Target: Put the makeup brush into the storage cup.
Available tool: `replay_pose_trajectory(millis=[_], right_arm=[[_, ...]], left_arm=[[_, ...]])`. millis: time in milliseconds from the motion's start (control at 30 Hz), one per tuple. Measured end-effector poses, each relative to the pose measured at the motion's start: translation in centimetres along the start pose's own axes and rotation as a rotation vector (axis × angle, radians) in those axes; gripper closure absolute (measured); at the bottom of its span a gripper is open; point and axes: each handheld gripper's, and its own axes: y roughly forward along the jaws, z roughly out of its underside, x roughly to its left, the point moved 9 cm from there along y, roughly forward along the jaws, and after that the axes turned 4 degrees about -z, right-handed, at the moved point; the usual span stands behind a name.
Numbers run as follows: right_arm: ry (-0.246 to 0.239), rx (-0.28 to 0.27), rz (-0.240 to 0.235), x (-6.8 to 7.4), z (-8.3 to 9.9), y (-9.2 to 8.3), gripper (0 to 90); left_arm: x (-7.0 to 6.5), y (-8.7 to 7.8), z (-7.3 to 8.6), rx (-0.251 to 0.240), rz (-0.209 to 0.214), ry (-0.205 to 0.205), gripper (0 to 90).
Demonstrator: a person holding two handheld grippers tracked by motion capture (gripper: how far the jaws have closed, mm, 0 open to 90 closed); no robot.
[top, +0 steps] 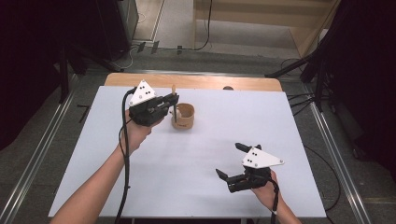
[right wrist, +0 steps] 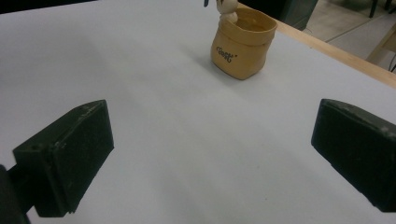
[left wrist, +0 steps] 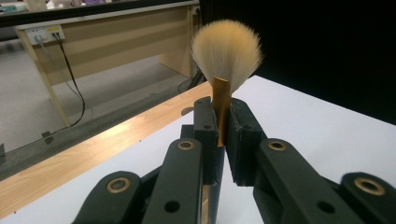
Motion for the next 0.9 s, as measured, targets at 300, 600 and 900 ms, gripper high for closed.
replay_pose_trajectory(millis=[300,600,900], right_arm=[[0.000,0.003,-0.002,0.0,0.1,0.0,0.0],[0.000,0.003,-0.004,-0.1,0.1,0.0,0.1],[0.001,0.000,-0.004,-0.1,0.0,-0.1,0.1]], left_arm=[[0.2,1.3,-0.7,-0.005,-0.010,-0.002,84.0],[-0.1,2.3,-1.1,-0.013,-0.009,-0.007,84.0],[-0.2,3.6,-1.3,-0.009,-0.015,0.004,84.0]])
